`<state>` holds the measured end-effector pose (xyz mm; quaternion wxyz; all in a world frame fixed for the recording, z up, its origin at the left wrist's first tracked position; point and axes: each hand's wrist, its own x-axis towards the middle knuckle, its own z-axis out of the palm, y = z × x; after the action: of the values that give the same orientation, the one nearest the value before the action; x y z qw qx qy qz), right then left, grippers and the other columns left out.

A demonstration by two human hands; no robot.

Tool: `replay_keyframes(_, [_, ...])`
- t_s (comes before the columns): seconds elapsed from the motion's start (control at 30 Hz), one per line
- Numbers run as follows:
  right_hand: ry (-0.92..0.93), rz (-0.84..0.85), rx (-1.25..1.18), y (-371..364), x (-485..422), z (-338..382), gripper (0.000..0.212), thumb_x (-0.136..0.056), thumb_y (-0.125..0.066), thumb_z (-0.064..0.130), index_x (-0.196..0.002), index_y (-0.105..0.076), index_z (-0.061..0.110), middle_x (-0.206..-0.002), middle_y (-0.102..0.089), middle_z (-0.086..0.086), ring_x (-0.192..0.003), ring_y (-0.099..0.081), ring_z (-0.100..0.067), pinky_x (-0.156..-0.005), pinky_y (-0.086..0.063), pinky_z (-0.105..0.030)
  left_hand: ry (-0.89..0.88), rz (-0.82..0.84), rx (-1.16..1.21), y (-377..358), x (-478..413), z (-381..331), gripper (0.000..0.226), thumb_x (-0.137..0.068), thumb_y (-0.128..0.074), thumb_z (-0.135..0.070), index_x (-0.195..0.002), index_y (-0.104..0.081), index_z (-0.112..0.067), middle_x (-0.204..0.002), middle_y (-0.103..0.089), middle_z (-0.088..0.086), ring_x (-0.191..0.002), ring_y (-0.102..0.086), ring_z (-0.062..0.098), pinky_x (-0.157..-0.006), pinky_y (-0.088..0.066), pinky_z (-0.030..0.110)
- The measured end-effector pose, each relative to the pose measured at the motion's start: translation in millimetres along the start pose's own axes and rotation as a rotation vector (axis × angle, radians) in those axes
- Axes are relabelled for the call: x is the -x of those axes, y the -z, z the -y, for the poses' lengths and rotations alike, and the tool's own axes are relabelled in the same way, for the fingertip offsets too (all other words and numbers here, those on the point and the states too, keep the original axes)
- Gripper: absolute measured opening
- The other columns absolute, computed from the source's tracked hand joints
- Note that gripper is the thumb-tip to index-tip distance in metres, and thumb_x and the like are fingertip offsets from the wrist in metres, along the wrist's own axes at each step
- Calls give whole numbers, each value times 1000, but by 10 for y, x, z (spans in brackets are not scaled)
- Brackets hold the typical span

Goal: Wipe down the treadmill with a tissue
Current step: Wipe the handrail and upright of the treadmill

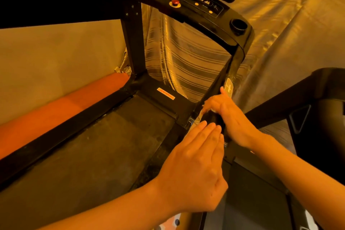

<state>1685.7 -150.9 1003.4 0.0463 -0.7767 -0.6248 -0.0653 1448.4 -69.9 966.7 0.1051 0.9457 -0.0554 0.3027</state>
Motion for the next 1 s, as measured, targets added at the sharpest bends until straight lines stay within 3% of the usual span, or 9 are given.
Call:
replay_keyframes(0.03, [22,-9,-24,-73,68,73,64,-96,-60,-4,-135,-54,47,-123,-66,-5,-130,-57,-29,-127,4,-34,1,-15,12,-2,-1,-2,65,-89,-52,-36,-144,-58,-1,-150,-55,18,-147,-44,29,-126,-27,42])
replay_keyframes(0.1, [58,15,-112,24,215,230,50,-103,-56,6,-138,-51,42,-139,-58,10,-140,-49,-18,-128,0,-37,-1,-31,25,-1,-6,-1,64,-88,-55,-35,-142,-59,0,-149,-56,18,-146,-45,29,-126,-26,42])
replay_keyframes(0.23, [46,-60,-52,233,54,2,32,-108,-39,29,-138,-47,20,-141,-57,-11,-144,-45,-30,-128,0,-50,16,-21,2,10,-2,-2,64,-88,-54,-36,-142,-60,-2,-148,-58,16,-145,-47,29,-127,-24,43])
replay_keyframes(0.3, [-45,-184,-85,112,80,36,32,-110,-43,21,-142,-45,19,-148,-53,-11,-152,-36,-29,-129,3,-51,22,-12,19,25,-3,-15,64,-87,-53,-36,-142,-60,-2,-148,-58,16,-145,-47,28,-127,-25,43])
replay_keyframes(0.4, [-158,-355,-222,-161,462,606,60,-101,-52,3,-157,-32,14,-167,-32,-7,-158,-21,-26,-128,1,-58,16,-46,40,44,-19,-26,62,-88,-52,-35,-140,-61,-3,-146,-59,15,-143,-49,27,-127,-25,43])
replay_keyframes(0.57, [-280,-406,-352,-376,581,612,74,-102,-47,-12,-165,-13,8,-174,-9,-1,-161,-7,-24,-128,7,-55,9,-57,19,45,-35,-49,63,-85,-54,-32,-138,-62,0,-144,-60,18,-142,-50,29,-127,-24,45])
replay_keyframes(0.7, [-445,-429,-358,-321,186,50,54,-115,-24,26,-163,-18,3,-172,-17,-13,-160,-12,-27,-125,4,-63,23,-35,-15,67,-37,-61,63,-84,-54,-29,-138,-62,4,-146,-58,20,-144,-47,30,-127,-25,46])
replay_keyframes(0.87, [-399,-571,-682,-634,715,1092,59,-111,-29,17,-165,-6,12,-175,0,3,-161,0,-19,-130,2,-47,20,-49,7,75,-33,-58,65,-84,-55,-30,-141,-60,1,-149,-56,17,-147,-44,27,-128,-22,42])
replay_keyframes(1.0, [-418,-620,-849,-554,595,1016,74,-103,-9,70,-161,-2,26,-174,5,3,-161,4,-15,-130,5,-47,-1,-75,22,44,-53,-53,64,-81,-58,-26,-137,-62,4,-146,-58,20,-145,-47,29,-128,-23,43])
